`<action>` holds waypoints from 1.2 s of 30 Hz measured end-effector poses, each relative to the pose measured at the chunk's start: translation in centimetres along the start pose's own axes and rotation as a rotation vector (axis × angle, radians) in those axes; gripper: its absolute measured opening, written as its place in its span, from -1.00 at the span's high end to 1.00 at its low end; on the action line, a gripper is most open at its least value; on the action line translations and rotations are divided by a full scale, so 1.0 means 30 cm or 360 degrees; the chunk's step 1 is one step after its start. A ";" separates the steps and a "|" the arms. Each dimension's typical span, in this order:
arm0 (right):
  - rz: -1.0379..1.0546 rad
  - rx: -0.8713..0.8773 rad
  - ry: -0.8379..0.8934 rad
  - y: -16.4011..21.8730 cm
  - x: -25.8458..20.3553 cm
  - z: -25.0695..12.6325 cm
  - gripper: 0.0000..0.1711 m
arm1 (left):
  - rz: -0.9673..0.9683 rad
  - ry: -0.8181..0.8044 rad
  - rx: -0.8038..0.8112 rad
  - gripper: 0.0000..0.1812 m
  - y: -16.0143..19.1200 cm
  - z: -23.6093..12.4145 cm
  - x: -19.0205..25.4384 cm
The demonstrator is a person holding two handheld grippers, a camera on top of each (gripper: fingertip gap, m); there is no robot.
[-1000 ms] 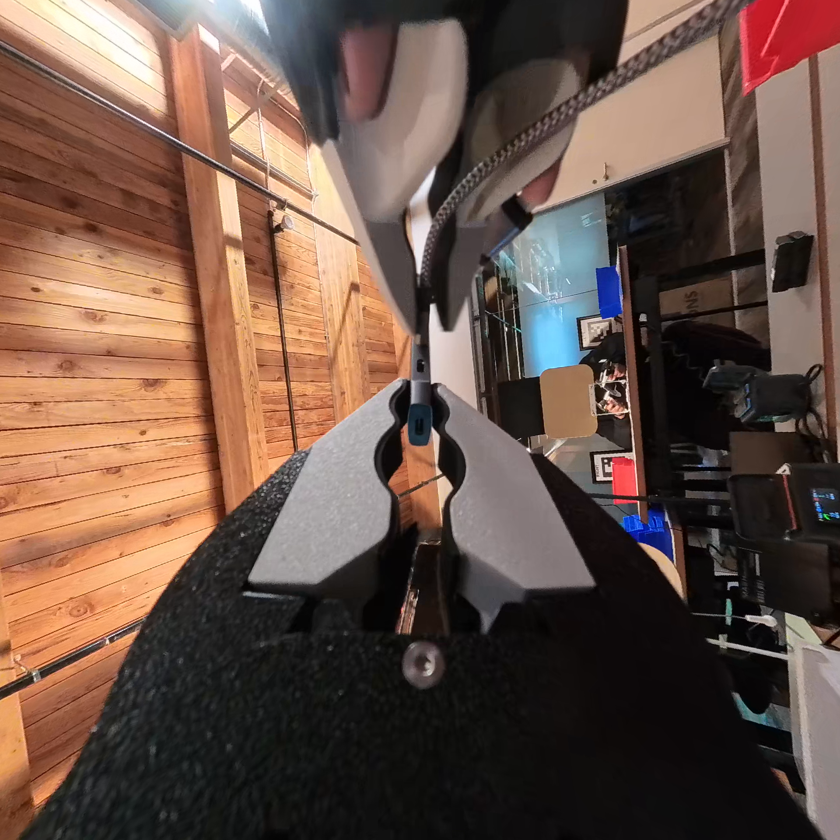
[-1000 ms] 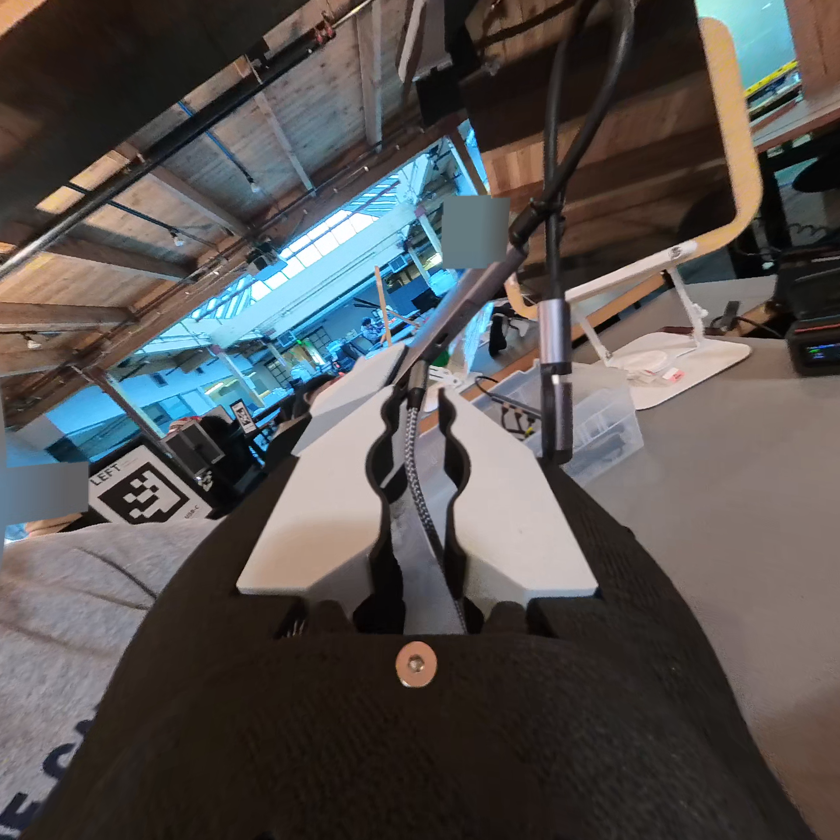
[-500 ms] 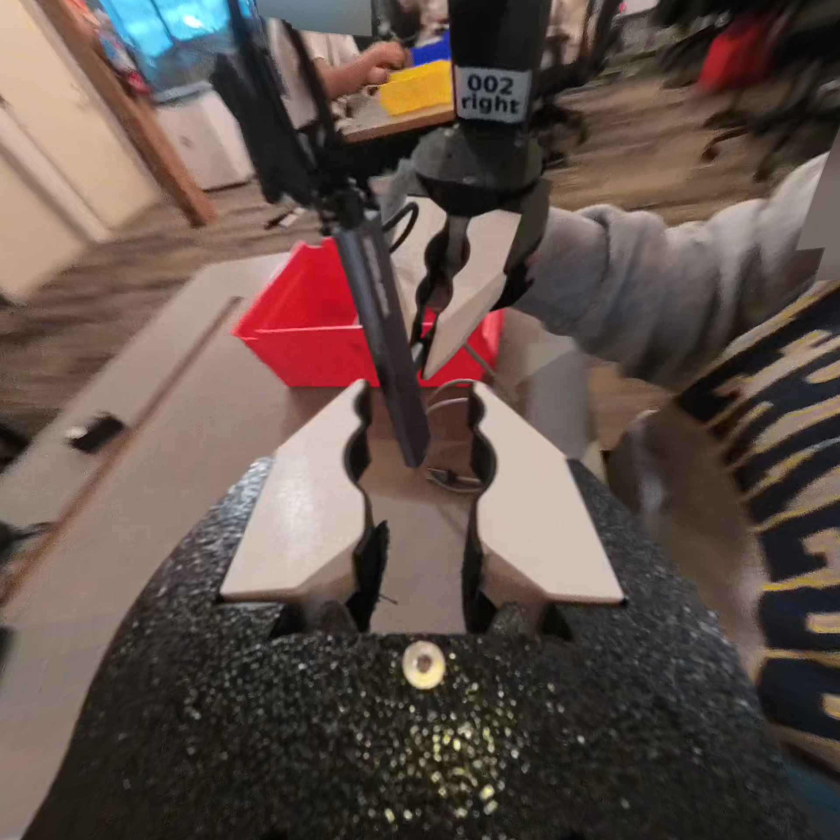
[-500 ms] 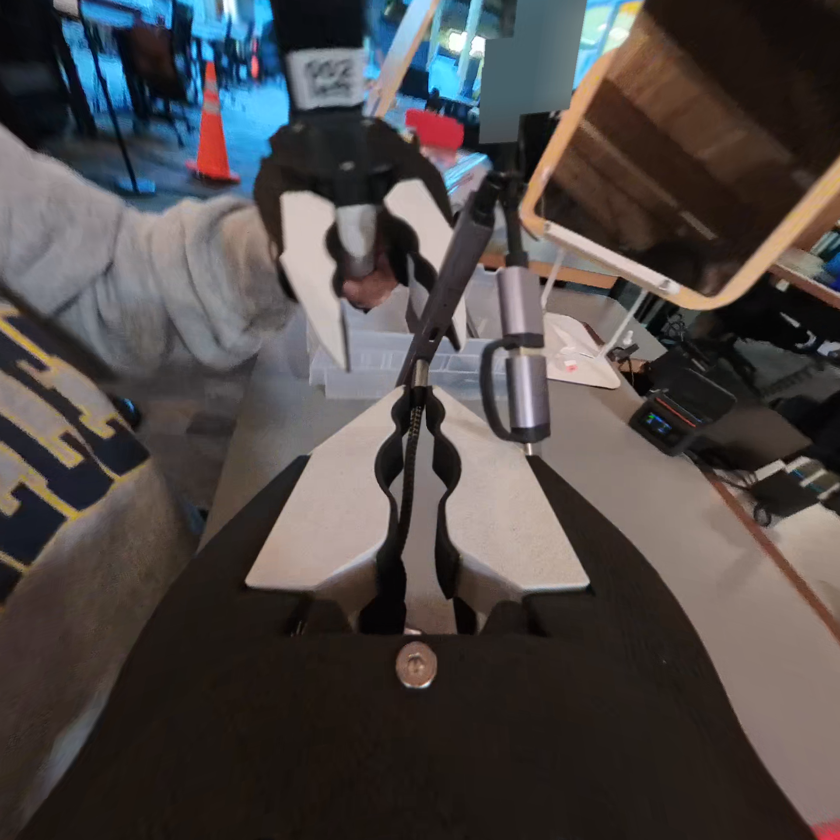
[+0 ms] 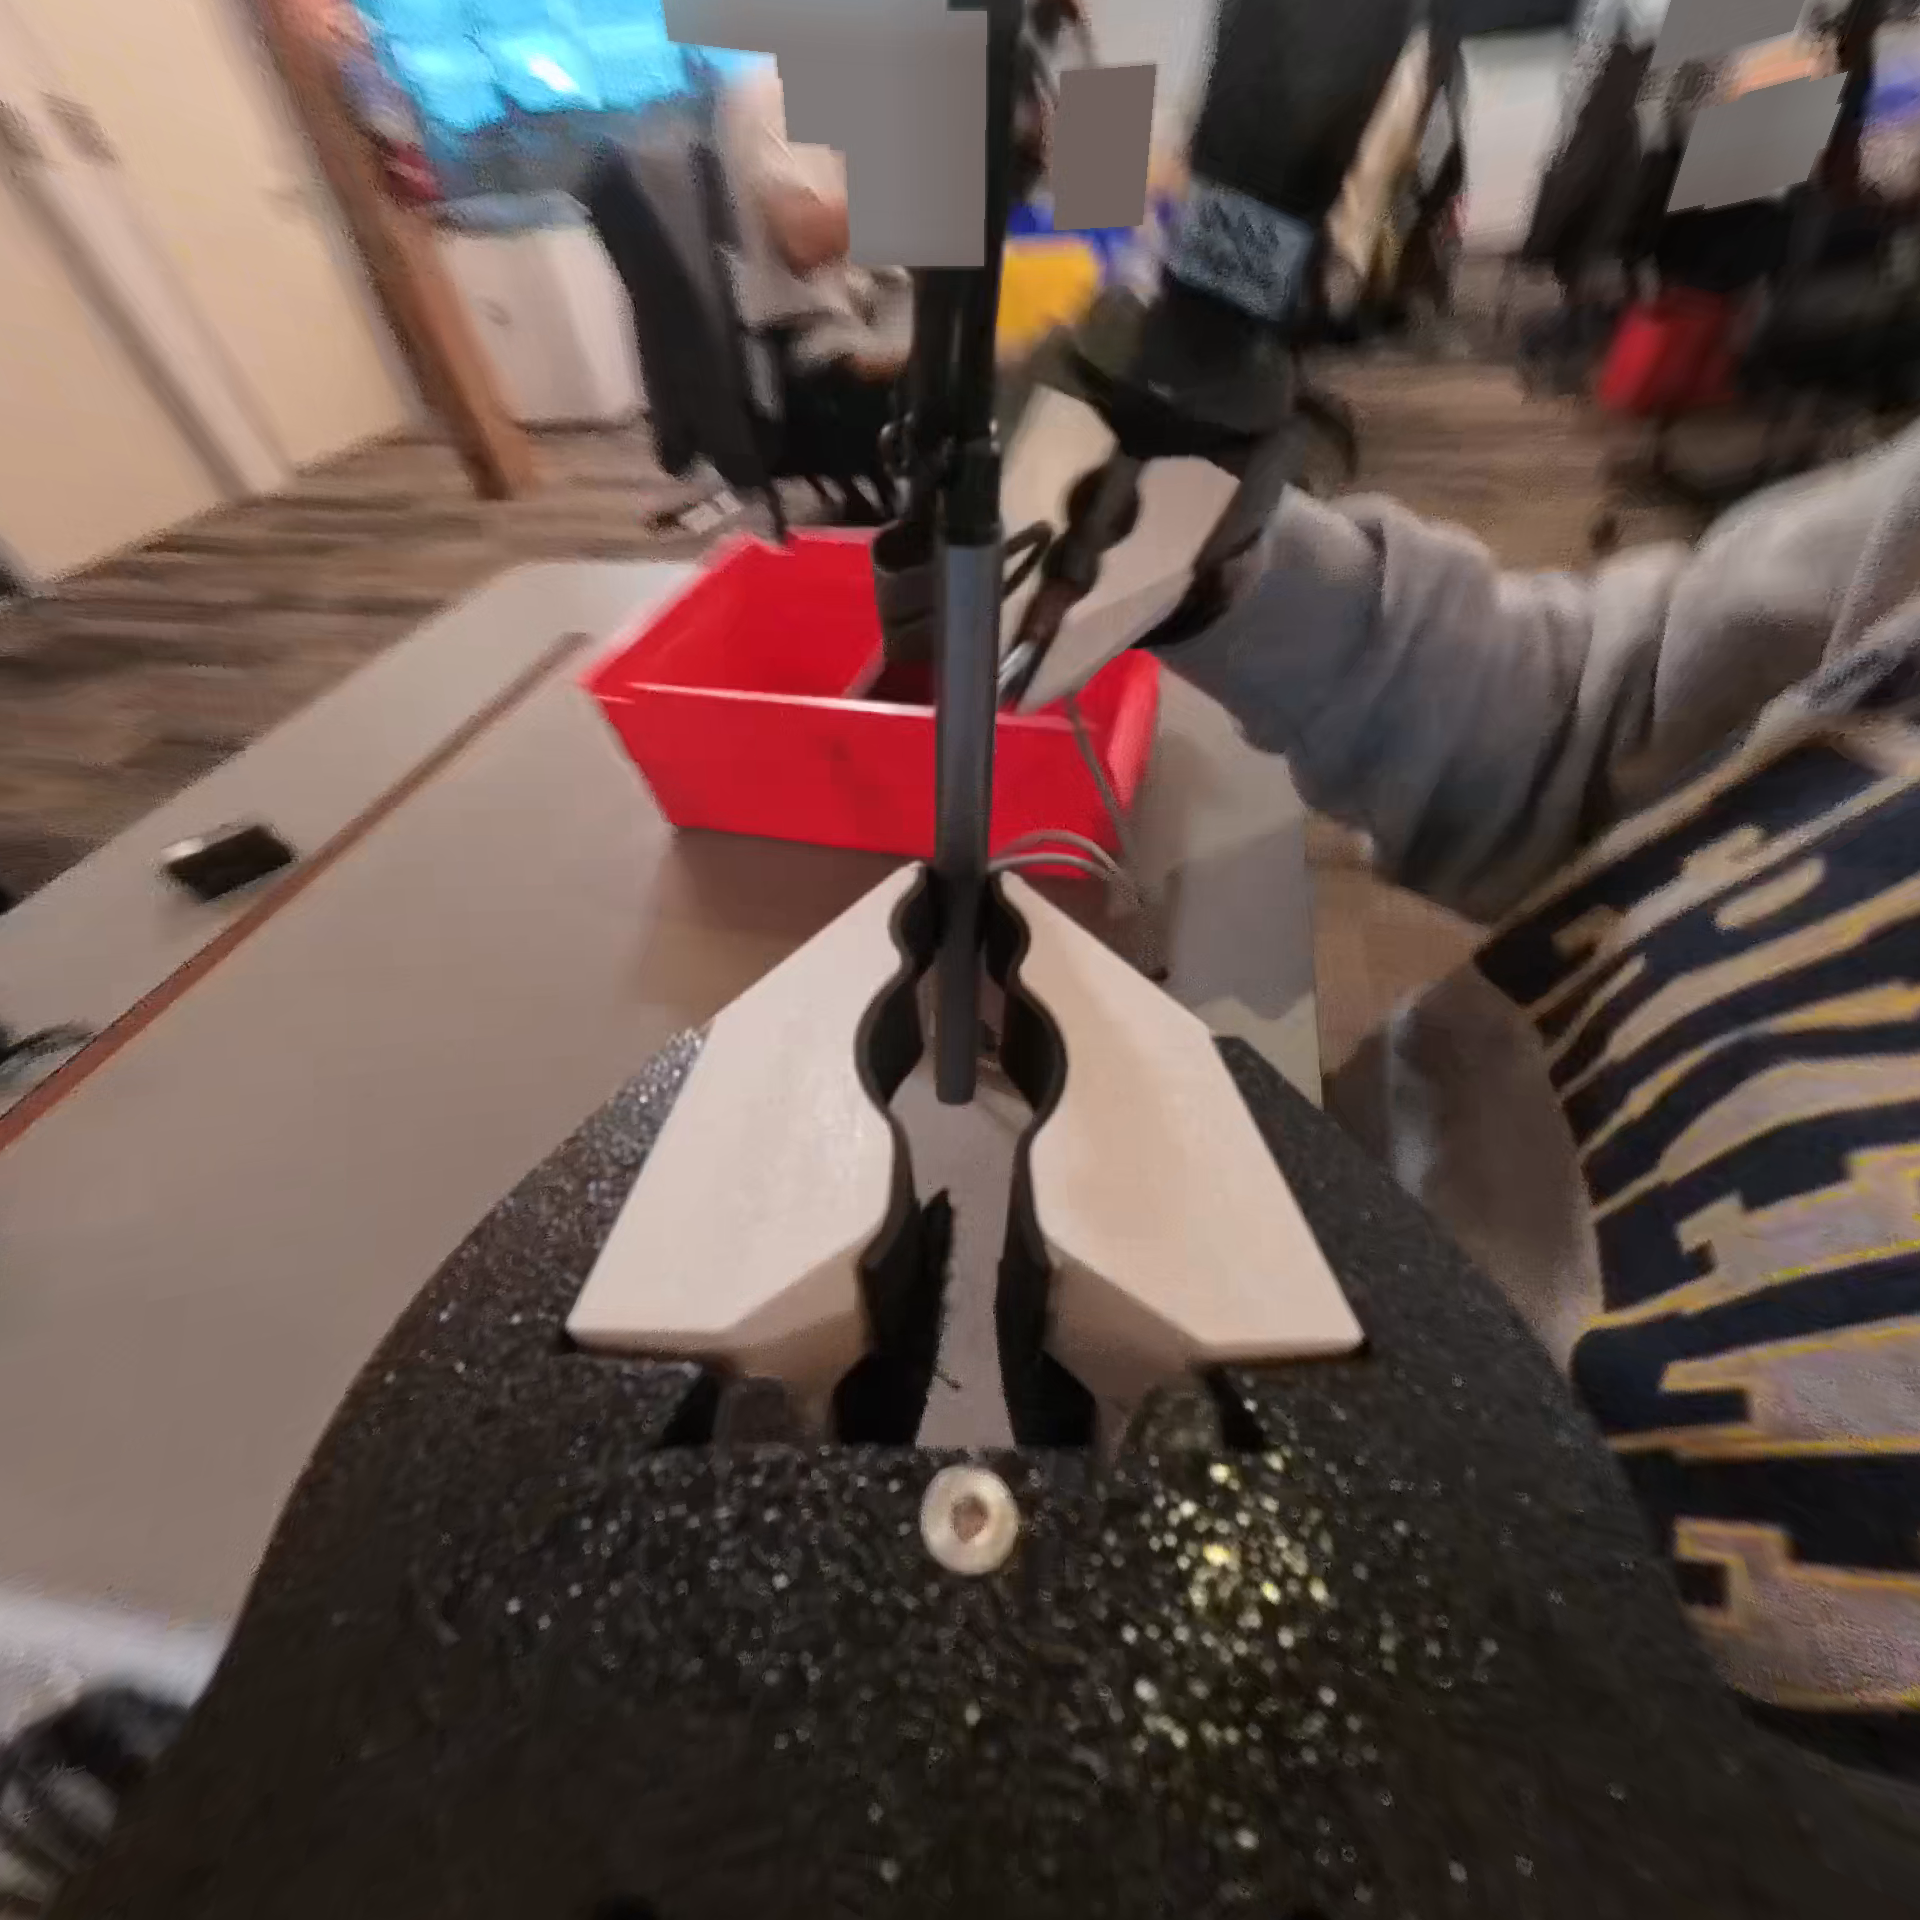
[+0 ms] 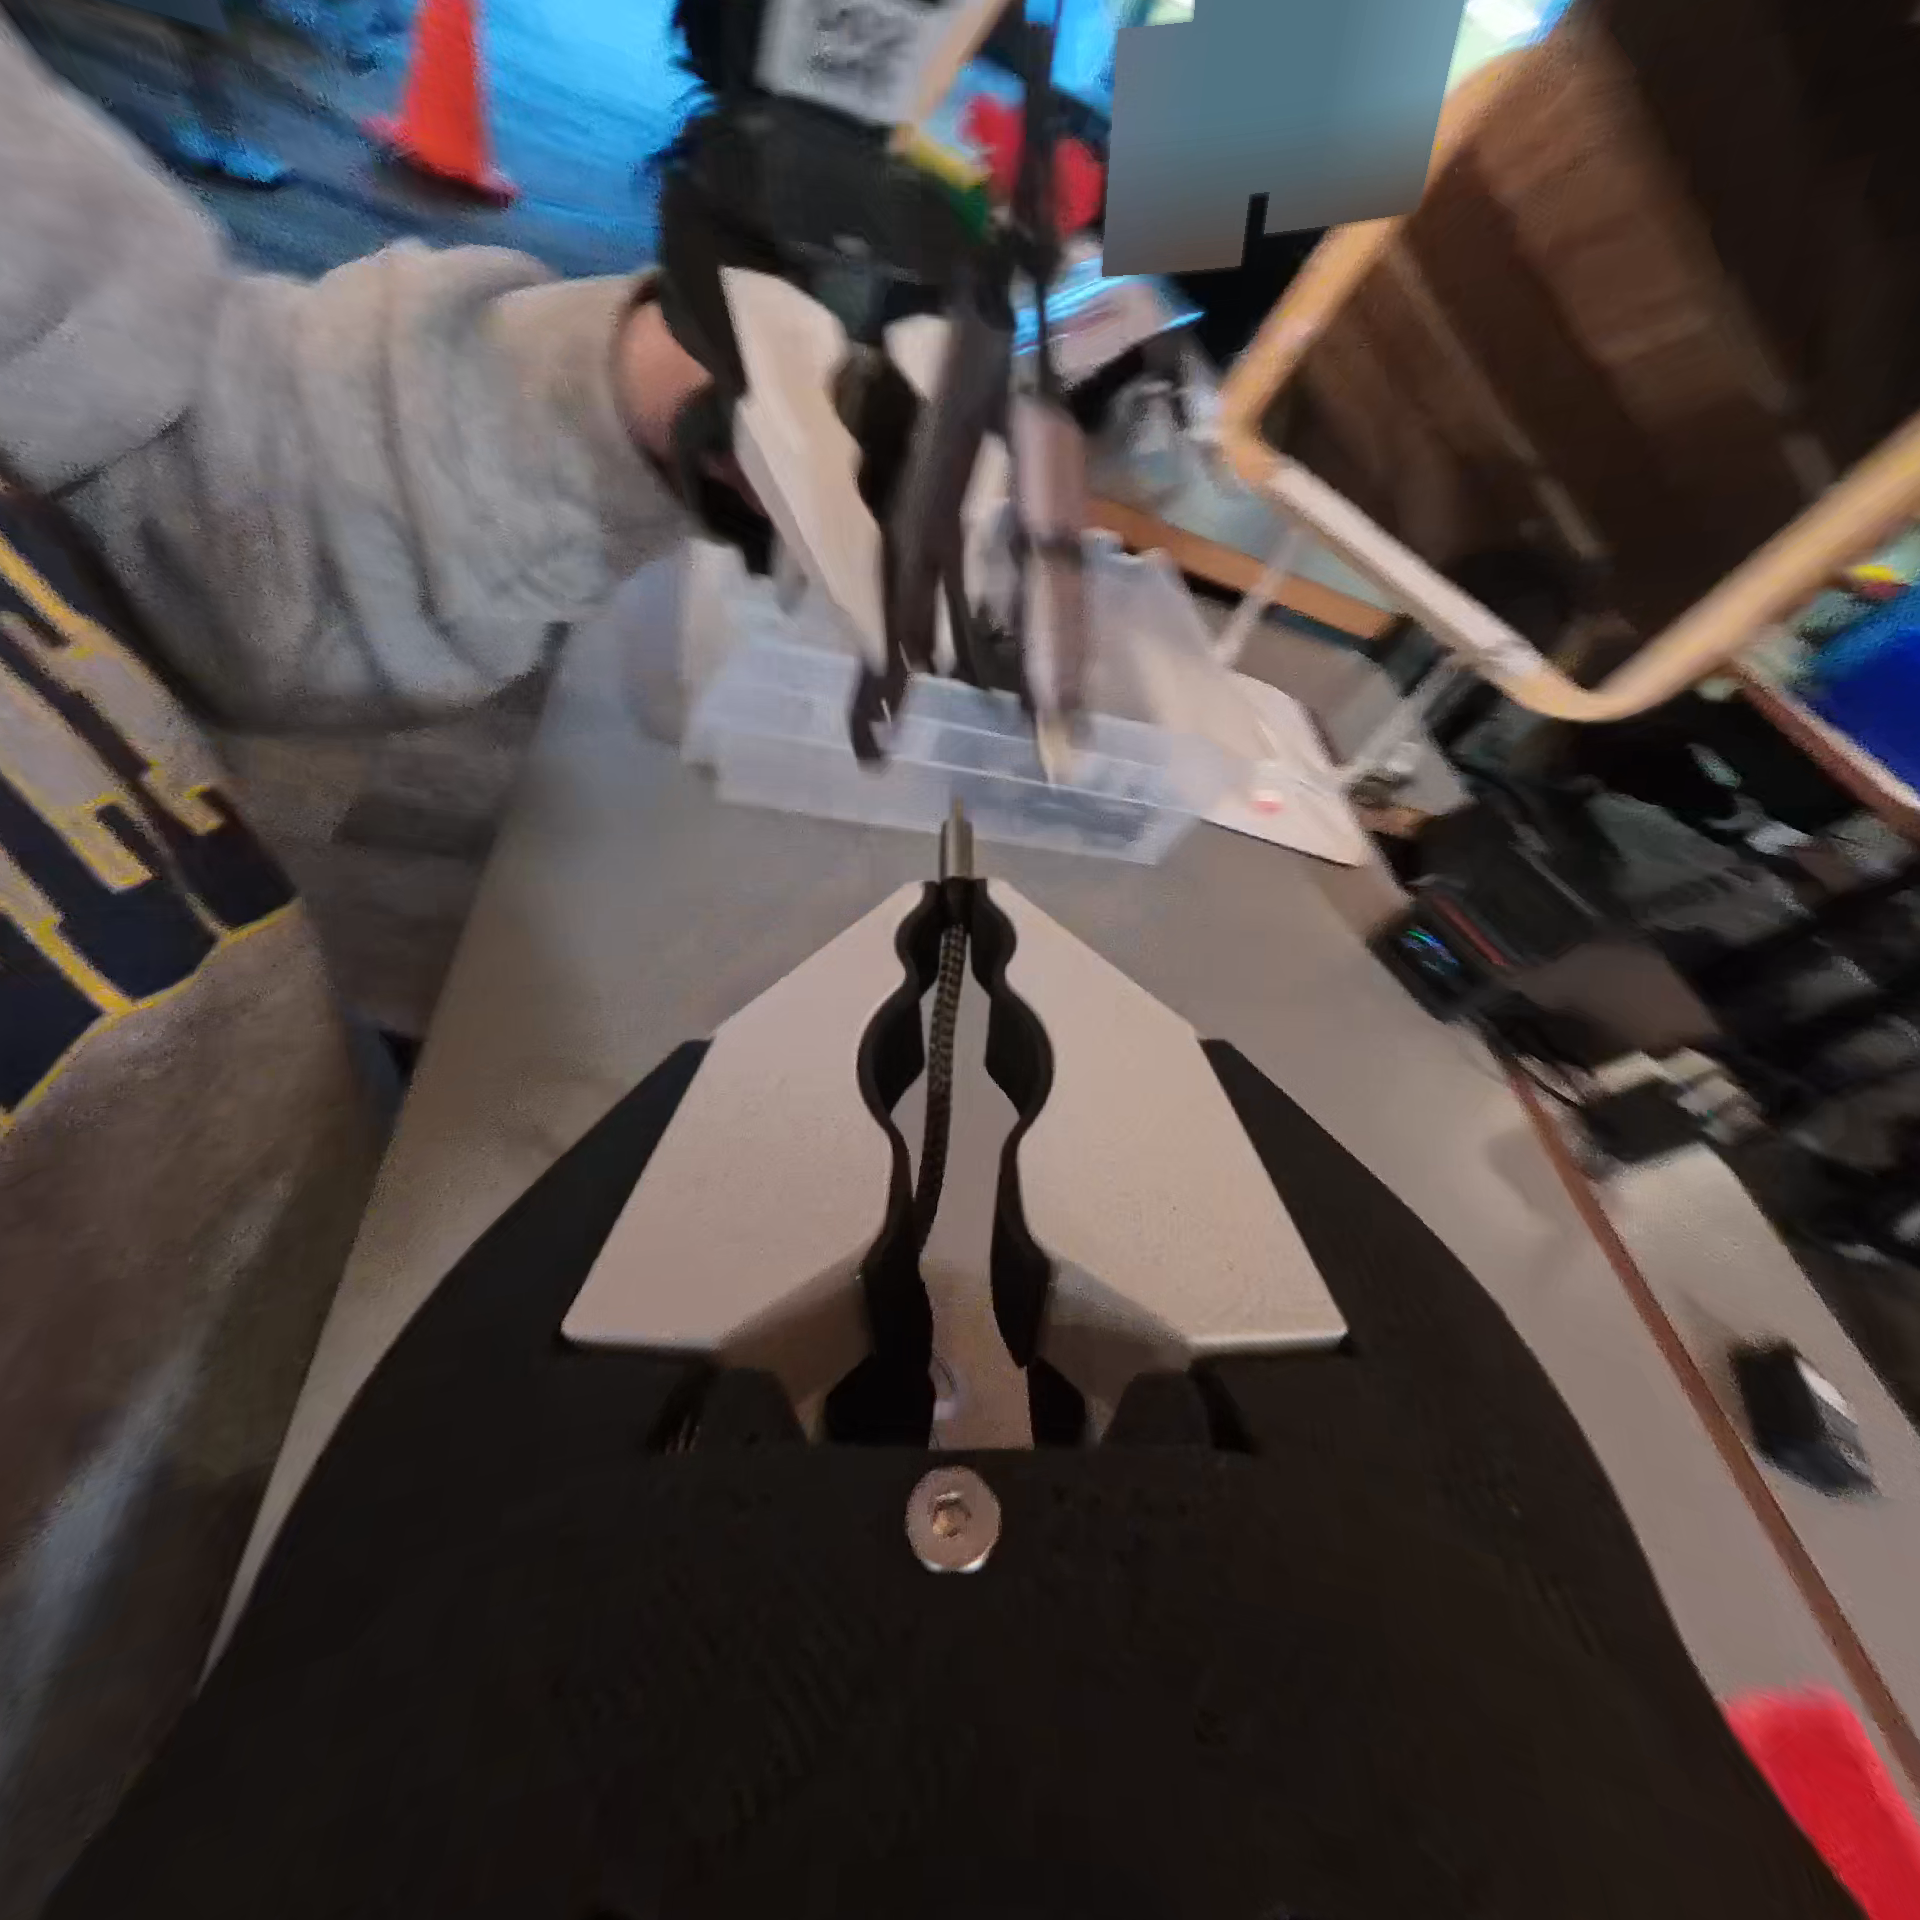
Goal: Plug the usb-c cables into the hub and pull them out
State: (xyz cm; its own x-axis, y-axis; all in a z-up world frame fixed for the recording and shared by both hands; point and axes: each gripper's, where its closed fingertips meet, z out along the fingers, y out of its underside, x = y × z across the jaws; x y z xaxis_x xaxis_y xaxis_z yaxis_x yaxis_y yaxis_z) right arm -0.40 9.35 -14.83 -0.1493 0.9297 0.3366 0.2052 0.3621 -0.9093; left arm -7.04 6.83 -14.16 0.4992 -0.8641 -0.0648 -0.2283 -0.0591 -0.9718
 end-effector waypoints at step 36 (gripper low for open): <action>0.0249 -0.0086 -0.0074 -0.158 -0.037 0.035 0.38 | -0.0087 0.0155 0.0035 0.92 0.018 0.183 0.091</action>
State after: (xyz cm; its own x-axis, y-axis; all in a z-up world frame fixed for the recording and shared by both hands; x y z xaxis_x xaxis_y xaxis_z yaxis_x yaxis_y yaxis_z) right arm -2.21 6.53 -11.14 -0.1559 0.9713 0.1794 0.2810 0.2177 -0.9347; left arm -1.22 7.19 -16.12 0.4263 -0.9045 0.0097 -0.1840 -0.0973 -0.9781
